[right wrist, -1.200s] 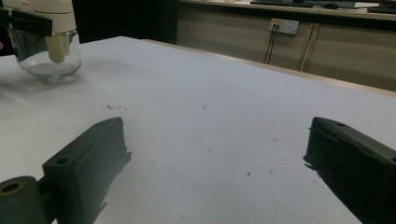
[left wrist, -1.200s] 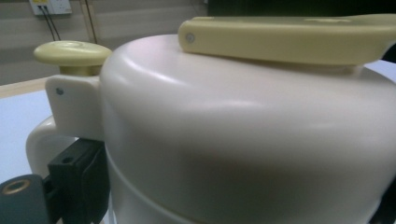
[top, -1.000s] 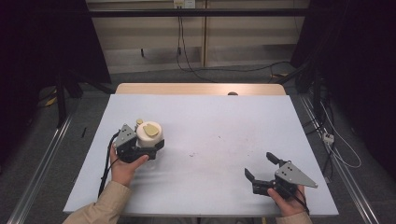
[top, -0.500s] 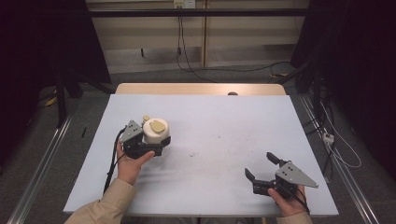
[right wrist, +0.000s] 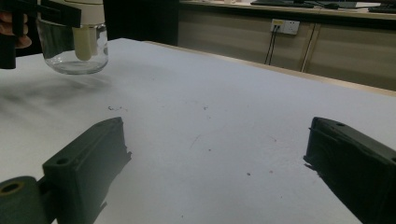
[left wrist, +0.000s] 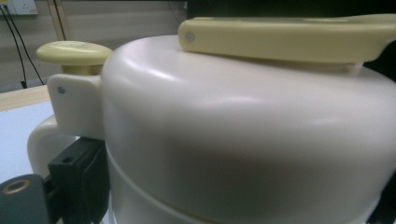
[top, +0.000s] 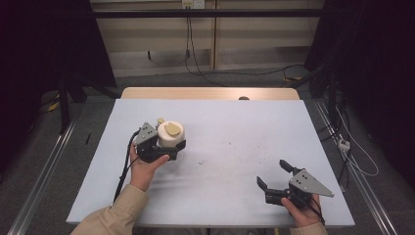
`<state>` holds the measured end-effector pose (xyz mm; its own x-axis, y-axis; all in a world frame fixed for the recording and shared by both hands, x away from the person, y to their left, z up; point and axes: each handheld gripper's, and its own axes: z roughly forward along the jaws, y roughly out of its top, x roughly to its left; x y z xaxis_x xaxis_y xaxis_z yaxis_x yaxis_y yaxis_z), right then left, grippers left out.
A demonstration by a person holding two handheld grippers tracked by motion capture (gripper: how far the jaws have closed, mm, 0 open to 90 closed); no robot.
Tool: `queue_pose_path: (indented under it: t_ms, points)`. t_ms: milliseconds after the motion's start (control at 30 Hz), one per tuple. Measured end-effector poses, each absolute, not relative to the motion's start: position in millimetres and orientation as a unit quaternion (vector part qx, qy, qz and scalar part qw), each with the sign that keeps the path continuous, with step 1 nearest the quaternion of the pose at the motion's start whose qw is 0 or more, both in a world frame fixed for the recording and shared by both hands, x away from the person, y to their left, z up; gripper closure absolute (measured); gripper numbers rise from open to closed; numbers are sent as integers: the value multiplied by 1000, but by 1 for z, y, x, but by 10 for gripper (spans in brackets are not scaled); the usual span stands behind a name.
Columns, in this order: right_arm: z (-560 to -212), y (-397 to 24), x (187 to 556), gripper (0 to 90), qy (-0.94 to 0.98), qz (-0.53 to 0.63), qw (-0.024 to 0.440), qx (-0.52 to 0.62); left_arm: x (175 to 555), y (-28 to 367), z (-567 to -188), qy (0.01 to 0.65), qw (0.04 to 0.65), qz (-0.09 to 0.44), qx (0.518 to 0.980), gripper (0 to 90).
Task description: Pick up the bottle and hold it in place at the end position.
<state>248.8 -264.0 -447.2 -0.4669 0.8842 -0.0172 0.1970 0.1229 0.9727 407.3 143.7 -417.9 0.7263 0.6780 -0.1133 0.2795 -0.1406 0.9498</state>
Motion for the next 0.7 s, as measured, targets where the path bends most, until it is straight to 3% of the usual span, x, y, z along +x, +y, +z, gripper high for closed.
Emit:
queue_pose_path:
  t_ms: [700]
  points:
    - [-447, -265, 249, 46, 673, 529, 326, 401, 416, 115, -418, 315, 572, 158, 741, 63]
